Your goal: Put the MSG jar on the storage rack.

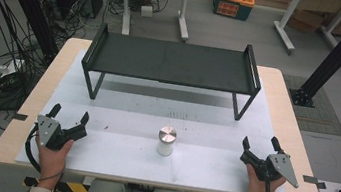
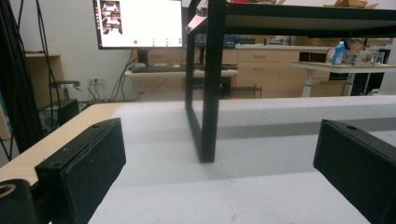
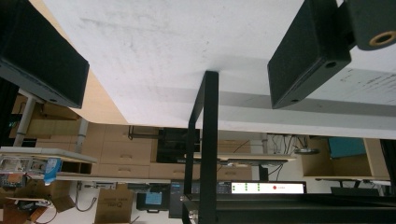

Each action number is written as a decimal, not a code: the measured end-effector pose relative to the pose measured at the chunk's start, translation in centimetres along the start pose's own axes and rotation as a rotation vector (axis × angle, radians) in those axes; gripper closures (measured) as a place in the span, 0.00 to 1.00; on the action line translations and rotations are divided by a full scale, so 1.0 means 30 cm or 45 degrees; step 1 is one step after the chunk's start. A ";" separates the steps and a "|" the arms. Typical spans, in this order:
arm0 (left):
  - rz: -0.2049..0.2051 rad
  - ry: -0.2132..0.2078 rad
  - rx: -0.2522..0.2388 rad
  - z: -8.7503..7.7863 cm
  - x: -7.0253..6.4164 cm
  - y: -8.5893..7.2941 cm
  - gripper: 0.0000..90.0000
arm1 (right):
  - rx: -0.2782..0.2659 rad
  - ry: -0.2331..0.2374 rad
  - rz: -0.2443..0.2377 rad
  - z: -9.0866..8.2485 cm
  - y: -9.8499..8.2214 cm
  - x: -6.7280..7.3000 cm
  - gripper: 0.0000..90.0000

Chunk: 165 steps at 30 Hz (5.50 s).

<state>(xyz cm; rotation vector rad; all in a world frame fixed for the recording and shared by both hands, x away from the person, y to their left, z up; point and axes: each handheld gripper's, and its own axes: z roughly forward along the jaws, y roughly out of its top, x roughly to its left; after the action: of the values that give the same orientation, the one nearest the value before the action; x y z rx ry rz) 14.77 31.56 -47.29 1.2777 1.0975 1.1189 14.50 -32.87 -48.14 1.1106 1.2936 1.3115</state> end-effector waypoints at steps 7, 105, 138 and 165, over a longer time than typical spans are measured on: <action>0.000 0.002 -0.001 0.000 -0.001 -0.001 0.03 | 0.001 0.001 0.002 0.000 0.001 0.000 0.06; 0.005 0.014 -0.009 -0.002 -0.007 -0.004 0.03 | -0.104 0.659 0.014 0.042 0.092 -0.021 0.12; 0.005 0.009 -0.012 -0.002 -0.005 -0.005 0.03 | -0.018 1.054 0.003 0.196 0.111 0.186 0.09; 0.005 0.006 -0.016 -0.003 -0.004 -0.007 0.03 | 0.057 1.112 -0.046 0.299 0.098 0.299 0.21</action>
<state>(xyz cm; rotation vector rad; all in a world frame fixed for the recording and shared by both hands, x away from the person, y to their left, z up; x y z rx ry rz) 14.66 31.45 -47.49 1.2685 1.0905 1.1310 22.08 -22.72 -45.10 0.5174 1.9497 1.8336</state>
